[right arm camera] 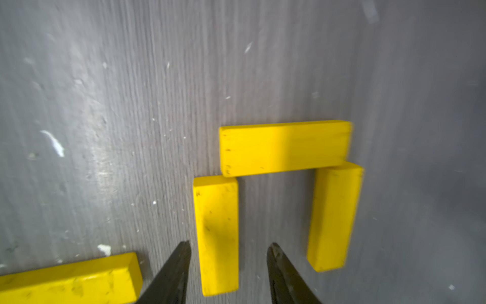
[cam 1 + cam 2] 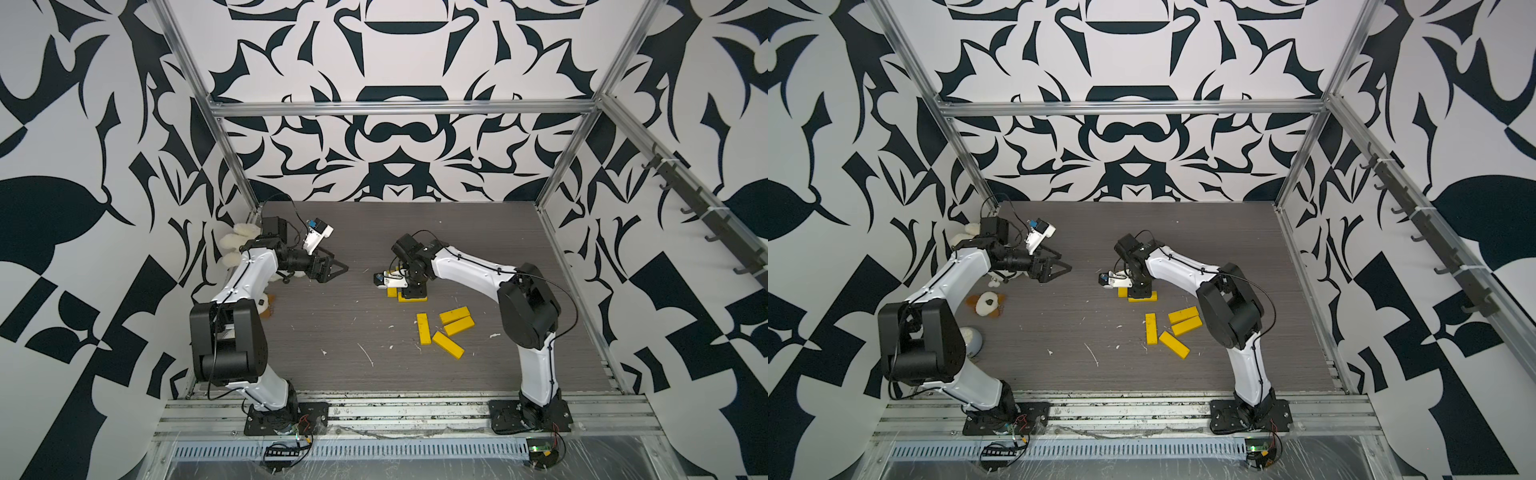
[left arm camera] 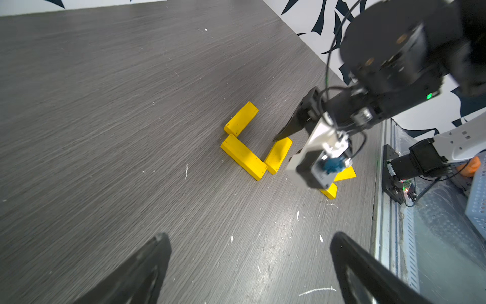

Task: Assemble the number 8 with building blocks
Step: Assemble the building block at the center of the board, then pick up the building block from the center of the board.

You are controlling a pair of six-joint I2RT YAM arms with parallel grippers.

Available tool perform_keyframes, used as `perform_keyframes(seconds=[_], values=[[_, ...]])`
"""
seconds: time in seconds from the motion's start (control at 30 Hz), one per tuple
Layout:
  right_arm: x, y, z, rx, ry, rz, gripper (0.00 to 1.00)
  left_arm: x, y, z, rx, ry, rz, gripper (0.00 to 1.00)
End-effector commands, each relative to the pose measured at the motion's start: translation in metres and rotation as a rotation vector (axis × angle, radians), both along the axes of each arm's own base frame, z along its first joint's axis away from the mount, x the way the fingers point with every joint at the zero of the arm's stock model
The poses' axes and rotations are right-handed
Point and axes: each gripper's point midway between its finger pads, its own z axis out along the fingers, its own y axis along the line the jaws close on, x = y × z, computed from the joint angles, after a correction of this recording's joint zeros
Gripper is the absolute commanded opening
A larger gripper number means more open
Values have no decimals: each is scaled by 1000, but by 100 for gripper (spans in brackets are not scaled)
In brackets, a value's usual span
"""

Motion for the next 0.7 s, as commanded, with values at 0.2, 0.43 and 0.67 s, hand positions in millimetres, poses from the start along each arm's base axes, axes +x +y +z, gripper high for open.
perform_keyframes(seconds=[0.2,0.43,0.67], values=[[-9,-20,73,145,-82,-136,50,-7,1,12,11,-52,15,100],[-63,-68,59,137,6,-450,49,-5,-2,16,-17,-57,8,99],[-71,-54,66,363,209,-939,50,-7,-3,20,-33,-58,2,99]])
